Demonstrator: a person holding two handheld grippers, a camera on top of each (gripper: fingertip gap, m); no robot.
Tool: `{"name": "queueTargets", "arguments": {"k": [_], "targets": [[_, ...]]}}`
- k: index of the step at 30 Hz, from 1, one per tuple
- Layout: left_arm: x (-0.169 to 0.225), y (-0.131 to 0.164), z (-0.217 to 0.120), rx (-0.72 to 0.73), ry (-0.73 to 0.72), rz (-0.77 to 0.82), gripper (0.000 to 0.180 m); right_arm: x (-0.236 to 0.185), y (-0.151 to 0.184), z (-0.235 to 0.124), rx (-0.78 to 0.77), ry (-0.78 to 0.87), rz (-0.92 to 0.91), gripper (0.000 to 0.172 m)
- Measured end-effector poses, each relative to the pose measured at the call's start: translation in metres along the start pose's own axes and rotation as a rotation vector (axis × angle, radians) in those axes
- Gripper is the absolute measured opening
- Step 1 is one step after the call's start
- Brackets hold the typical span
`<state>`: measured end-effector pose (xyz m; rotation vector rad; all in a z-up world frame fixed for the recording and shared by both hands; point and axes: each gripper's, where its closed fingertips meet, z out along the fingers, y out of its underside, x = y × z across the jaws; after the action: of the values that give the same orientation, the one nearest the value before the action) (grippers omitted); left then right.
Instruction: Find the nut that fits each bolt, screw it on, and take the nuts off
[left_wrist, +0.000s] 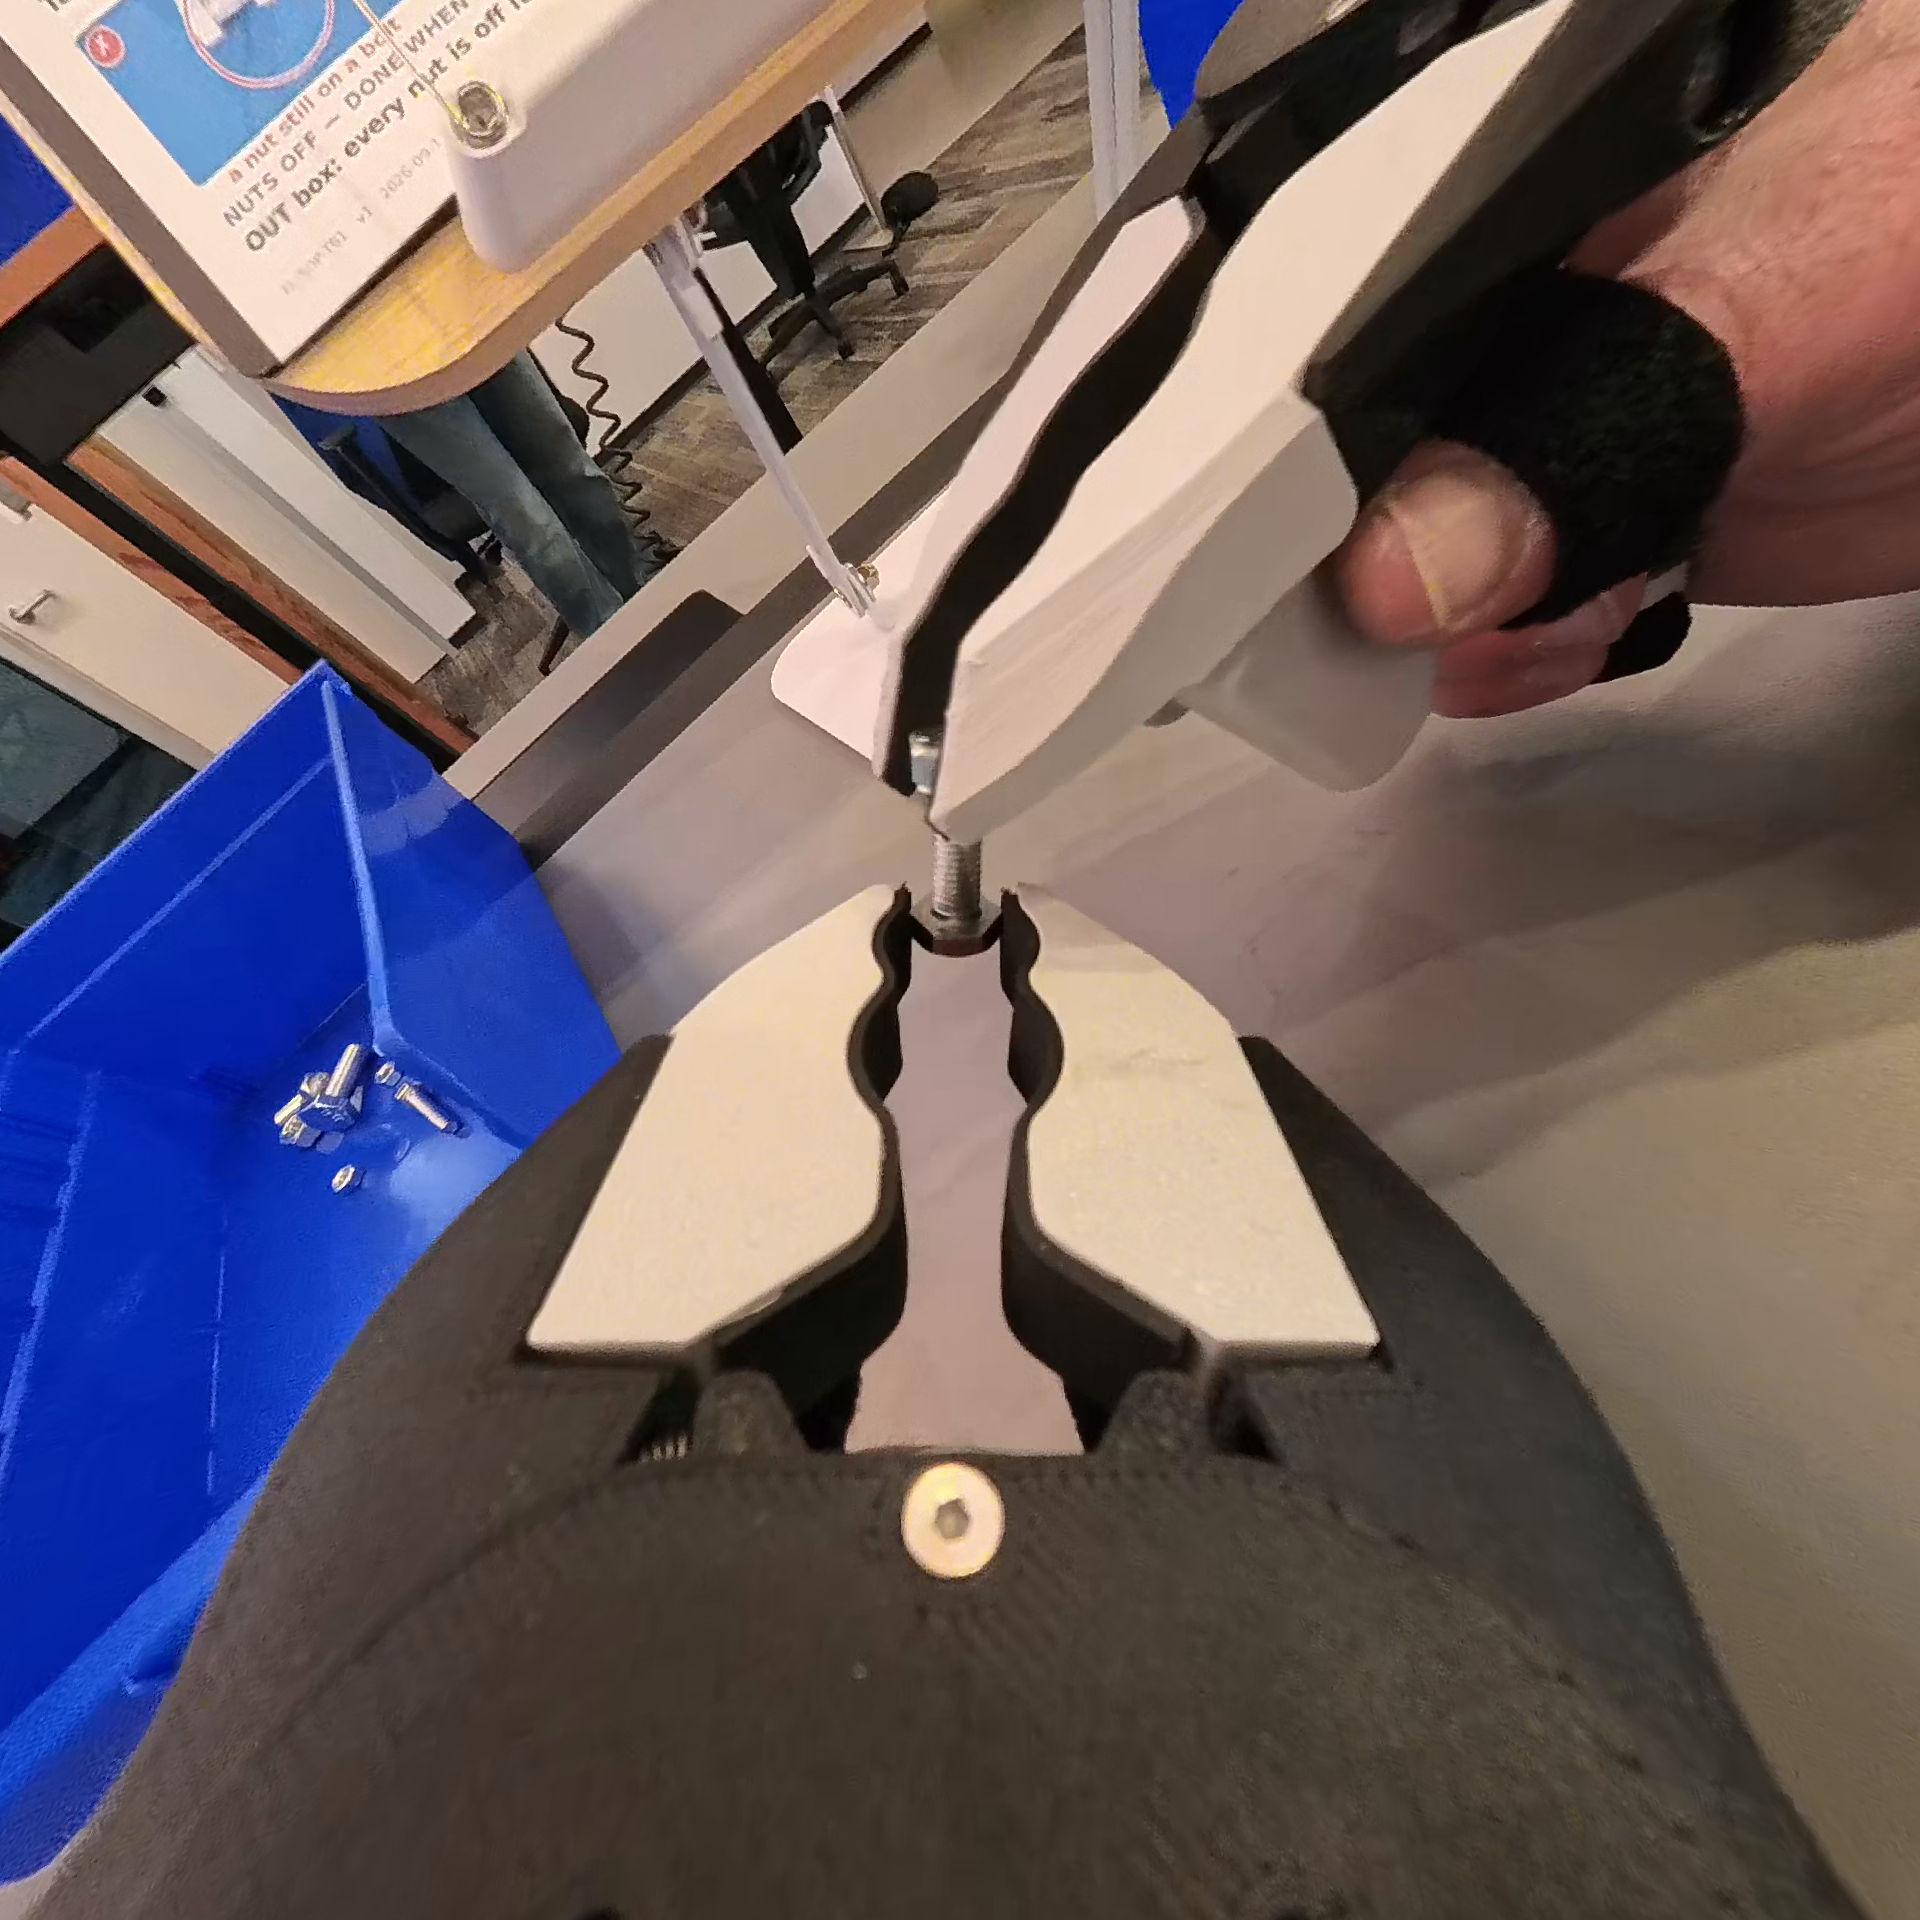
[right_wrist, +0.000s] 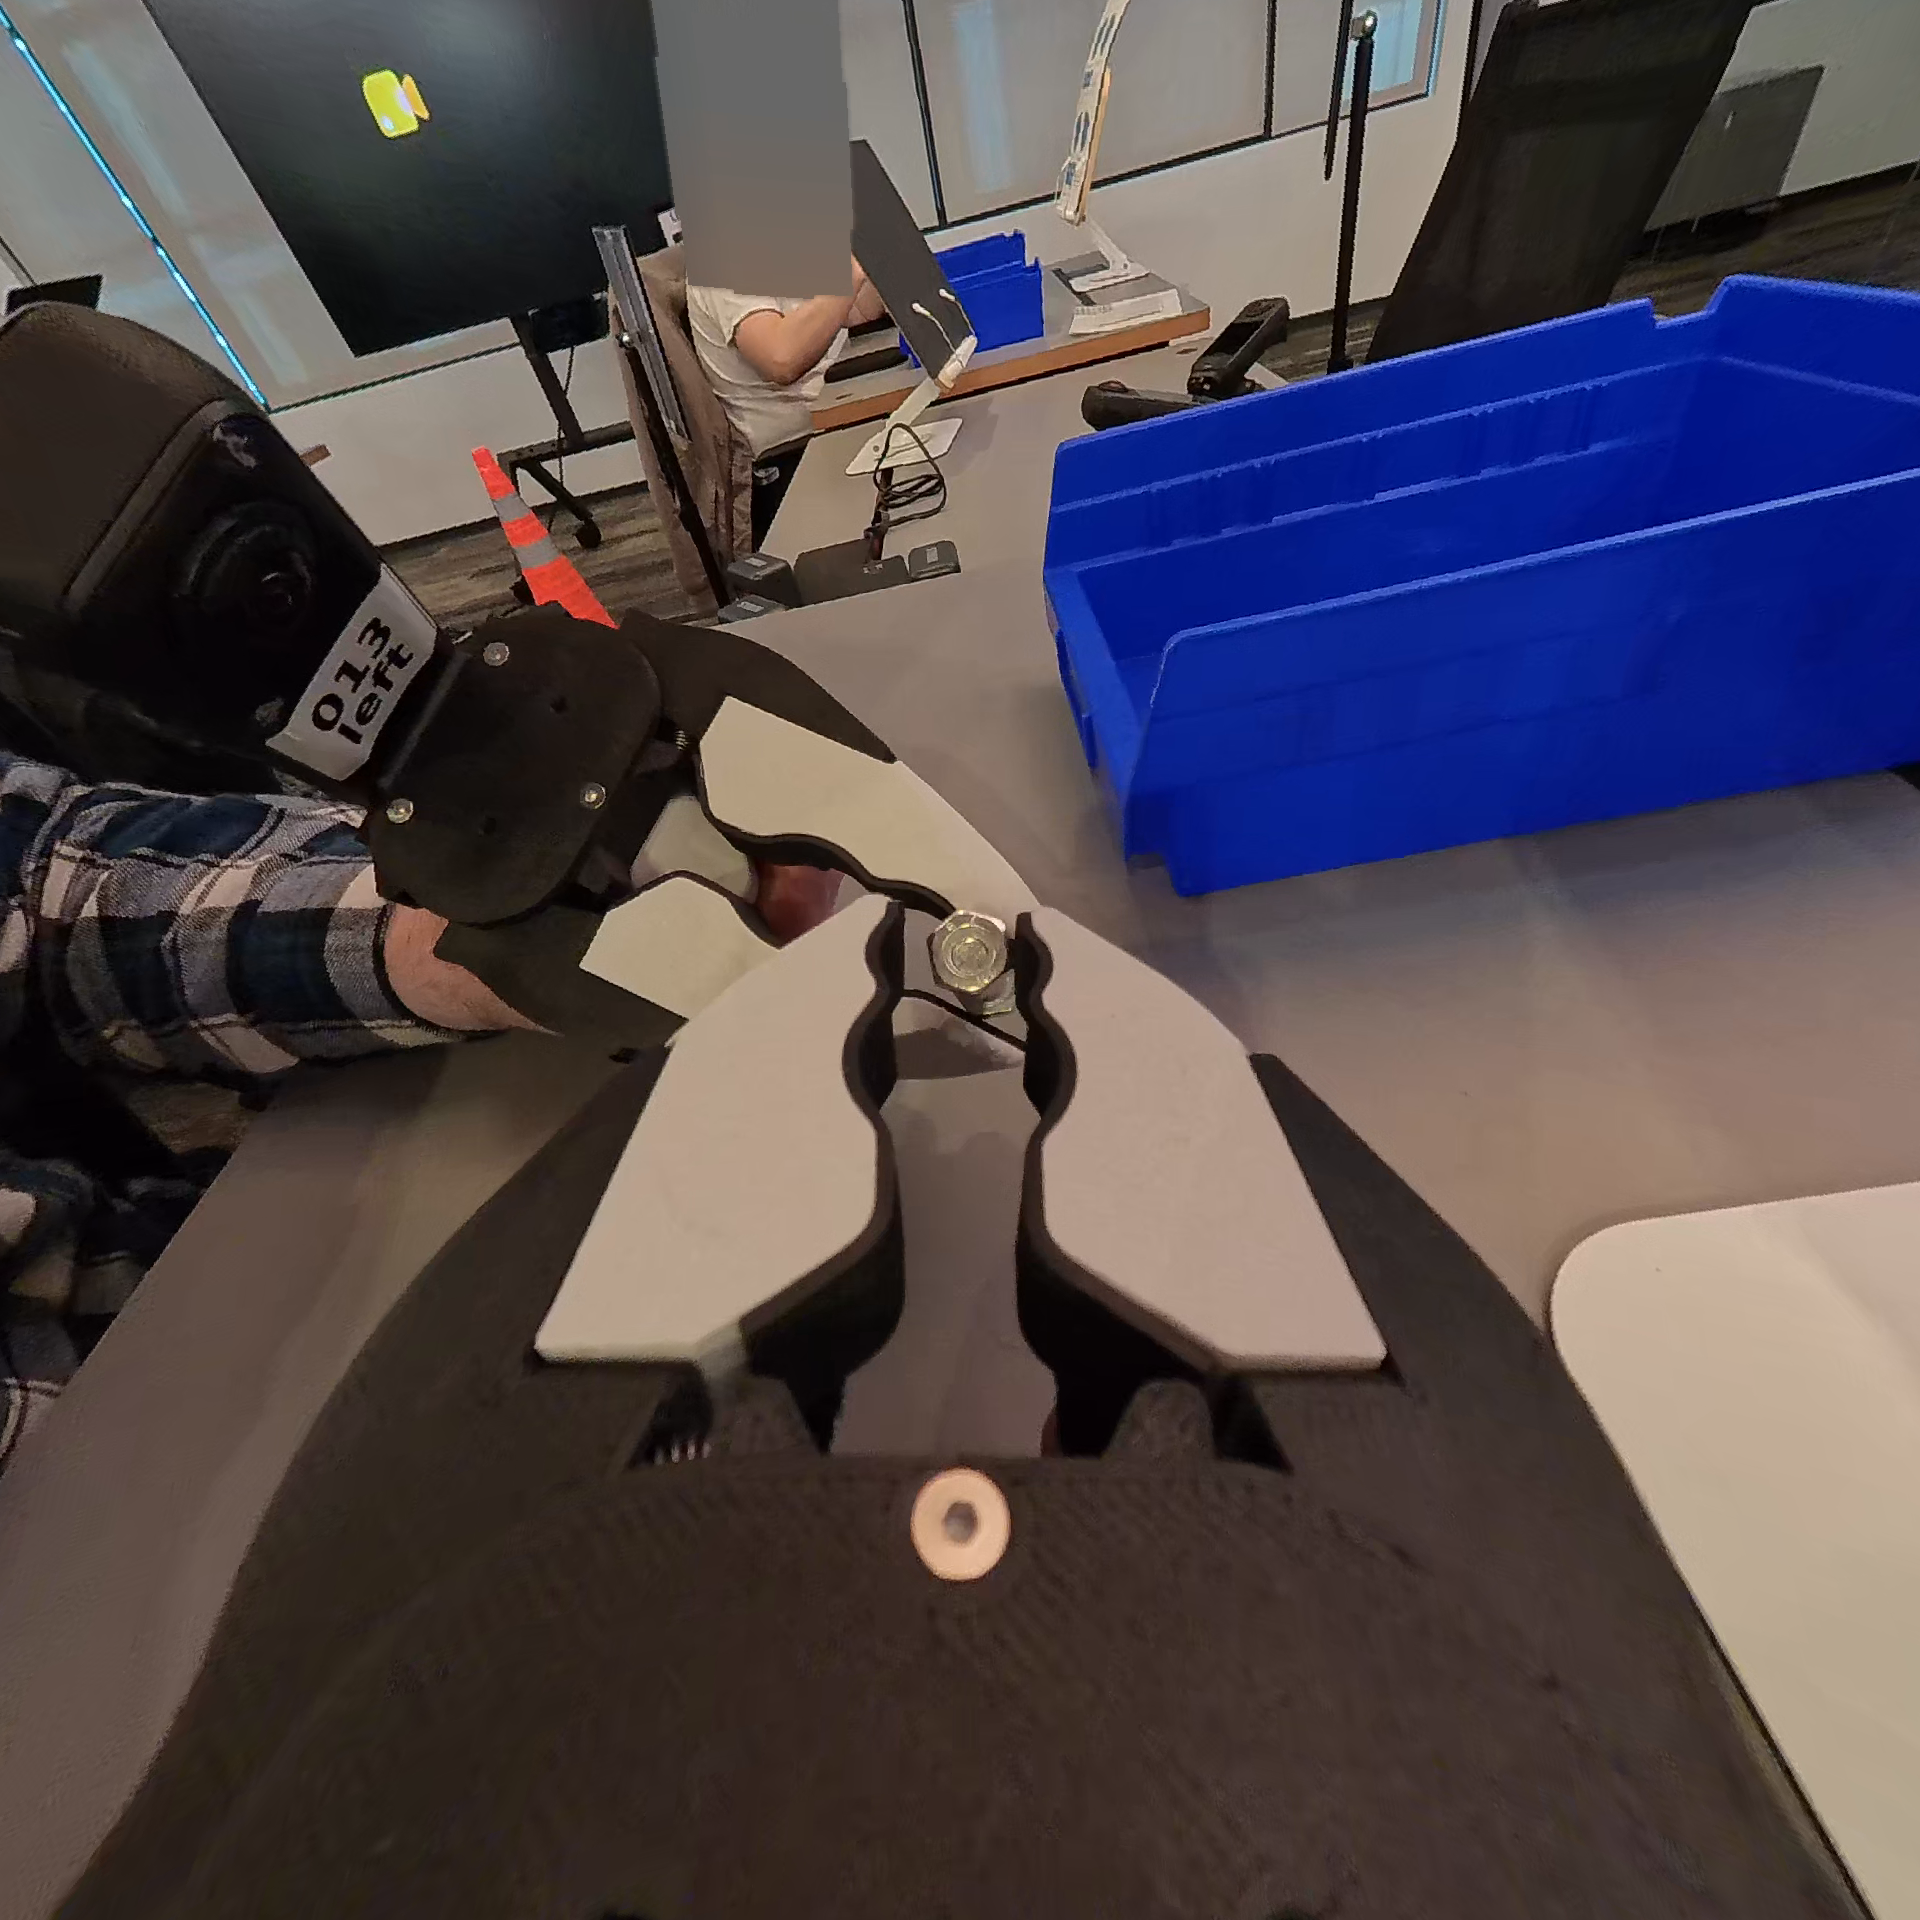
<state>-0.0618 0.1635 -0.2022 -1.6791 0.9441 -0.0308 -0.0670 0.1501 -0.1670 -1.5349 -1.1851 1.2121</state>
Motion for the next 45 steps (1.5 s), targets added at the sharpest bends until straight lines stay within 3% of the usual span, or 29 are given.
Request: {"name": "queueTargets", "arguments": {"k": [31, 38, 41, 45], "targets": [[-0.005, -0.001, -0.002, 0.024, 0.011, -0.066, 0.016, -0.001, 0.002, 0.0, -0.016, 0.019, -0.047, 0.023], [-0.009, 0.0, -0.002, 0.032, 0.015, -0.112, 0.016, -0.007, 0.005, -0.001, -0.027, -0.001, -0.073, 0.013], [-0.009, -0.001, -0.002, 0.037, 0.02, -0.118, 0.016, -0.001, 0.0, -0.004, 0.002, 0.029, -0.076, 0.019], [-0.007, -0.004, -0.002, 0.05, 0.034, -0.143, 0.016, 0.002, -0.003, -0.004, 0.026, 0.033, -0.06, 0.039]]}}
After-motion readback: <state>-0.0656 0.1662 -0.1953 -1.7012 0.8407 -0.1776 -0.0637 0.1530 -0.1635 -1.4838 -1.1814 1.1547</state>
